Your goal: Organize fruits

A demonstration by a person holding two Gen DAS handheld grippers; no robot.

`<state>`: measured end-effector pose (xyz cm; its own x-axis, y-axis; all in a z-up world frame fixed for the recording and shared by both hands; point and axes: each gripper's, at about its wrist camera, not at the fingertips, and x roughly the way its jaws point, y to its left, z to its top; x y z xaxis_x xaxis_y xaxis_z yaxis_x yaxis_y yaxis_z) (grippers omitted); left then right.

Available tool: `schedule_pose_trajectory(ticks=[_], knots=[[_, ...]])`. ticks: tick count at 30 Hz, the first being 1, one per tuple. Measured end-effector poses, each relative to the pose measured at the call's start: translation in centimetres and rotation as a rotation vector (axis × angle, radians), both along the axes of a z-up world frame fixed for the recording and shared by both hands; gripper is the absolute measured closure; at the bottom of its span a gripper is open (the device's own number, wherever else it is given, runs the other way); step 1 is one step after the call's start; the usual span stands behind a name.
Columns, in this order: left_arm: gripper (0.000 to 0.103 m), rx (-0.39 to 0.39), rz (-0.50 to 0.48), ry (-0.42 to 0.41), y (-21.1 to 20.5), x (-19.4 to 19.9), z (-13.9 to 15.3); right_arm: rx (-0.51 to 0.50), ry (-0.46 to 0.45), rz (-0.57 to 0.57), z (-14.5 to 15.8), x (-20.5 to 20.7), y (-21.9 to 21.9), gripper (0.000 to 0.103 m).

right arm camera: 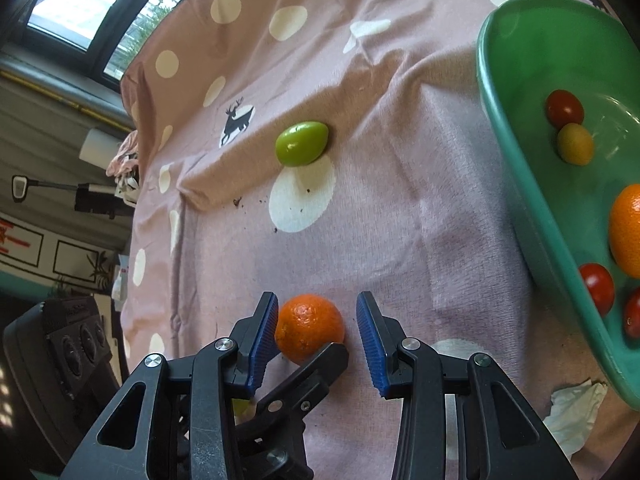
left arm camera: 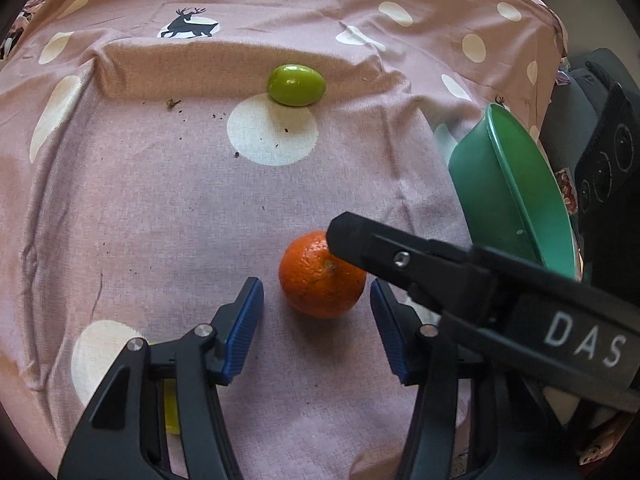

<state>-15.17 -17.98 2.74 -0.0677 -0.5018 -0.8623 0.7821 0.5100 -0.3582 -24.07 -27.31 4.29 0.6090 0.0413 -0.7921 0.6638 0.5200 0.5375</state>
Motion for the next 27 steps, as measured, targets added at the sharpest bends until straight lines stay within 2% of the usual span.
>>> schedule_pose_trajectory(ticks=[9,15,22,27], knots=[[0.06,-0.01,-0.004,0.001,-0.4,-0.1,-0.3,0.022,0.008,0.026,-0.7,0.3,0.0,0.061],[0.061,-0.024,0.003,0.014,-0.2,0.1,-0.1,0.034,-0.001,0.049,-0.8,0.8,0.1,0.061],[0.061,-0.111,0.003,-0.062,0.9,-1.1,2.6,-0.053,-0.046,0.051,1.6,0.2,0.9,0.061],[0.061,-0.202,-0.004,-0.133,1.4,-2.7,5.2,-0.18,-0.091,0.034,4.7,-1.2,2.0,0.061]])
